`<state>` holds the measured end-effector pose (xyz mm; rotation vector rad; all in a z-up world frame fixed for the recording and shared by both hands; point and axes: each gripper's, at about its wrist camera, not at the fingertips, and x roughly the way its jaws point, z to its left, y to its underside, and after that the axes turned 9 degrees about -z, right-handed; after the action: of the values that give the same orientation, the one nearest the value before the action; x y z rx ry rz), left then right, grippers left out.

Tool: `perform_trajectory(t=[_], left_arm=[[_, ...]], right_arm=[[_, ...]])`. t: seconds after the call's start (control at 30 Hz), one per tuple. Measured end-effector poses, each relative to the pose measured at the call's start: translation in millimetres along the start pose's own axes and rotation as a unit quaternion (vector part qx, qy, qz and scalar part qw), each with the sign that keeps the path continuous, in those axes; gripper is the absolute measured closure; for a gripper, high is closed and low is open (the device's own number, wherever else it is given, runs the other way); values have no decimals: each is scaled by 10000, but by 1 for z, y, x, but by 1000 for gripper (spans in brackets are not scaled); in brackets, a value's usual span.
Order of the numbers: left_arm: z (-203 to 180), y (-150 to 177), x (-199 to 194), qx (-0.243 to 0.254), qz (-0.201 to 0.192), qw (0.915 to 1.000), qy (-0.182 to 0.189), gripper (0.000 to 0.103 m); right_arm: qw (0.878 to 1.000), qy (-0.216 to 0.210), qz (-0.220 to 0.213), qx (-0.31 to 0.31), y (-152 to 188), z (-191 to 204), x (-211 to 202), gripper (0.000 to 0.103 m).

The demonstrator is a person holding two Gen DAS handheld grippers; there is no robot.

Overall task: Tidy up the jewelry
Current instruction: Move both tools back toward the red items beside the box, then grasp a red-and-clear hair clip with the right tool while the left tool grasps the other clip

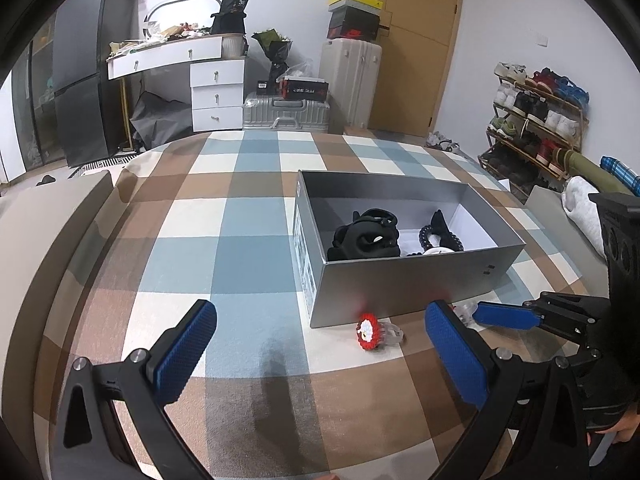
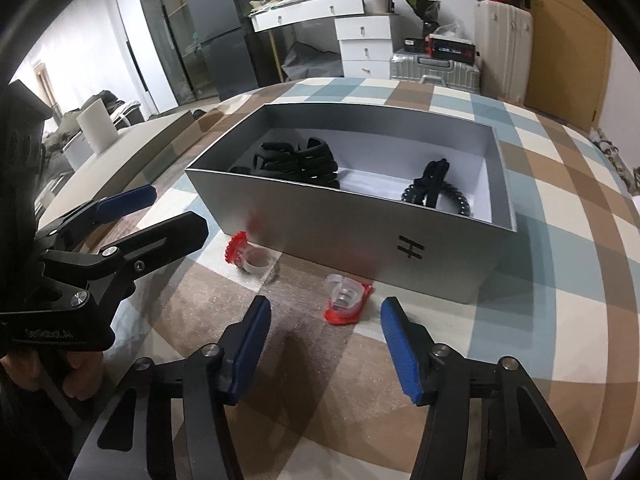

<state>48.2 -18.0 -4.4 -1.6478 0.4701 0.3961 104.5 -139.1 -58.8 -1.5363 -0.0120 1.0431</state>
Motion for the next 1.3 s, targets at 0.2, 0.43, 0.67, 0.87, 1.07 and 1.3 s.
perform_trajectory(t=[0.2, 0.43, 0.67, 0.87, 1.07, 1.3], left_arm=[[2, -2, 2, -14, 18, 10000, 3, 1], [3, -2, 3, -36, 40, 10000, 0, 1], [4, -2, 4, -60, 67, 10000, 7, 1], [-3, 1, 3, 37, 174, 9993, 316, 2], [-8, 0, 1, 141, 135, 9984, 530, 2], [-8, 1, 5, 108, 287, 9972, 686, 24]], right_arm=[[10000, -7, 22, 54, -2, 0, 5, 58], [9999, 154, 37, 28, -4, -1, 8, 79], [9999, 115, -94, -80, -2, 2, -2, 85], [9992, 97, -386, -10, 1, -1, -26, 85], [9979, 38, -568, 310, 5, -16, -45, 85], [9960, -51, -709, 533, 10, -28, -57, 85]])
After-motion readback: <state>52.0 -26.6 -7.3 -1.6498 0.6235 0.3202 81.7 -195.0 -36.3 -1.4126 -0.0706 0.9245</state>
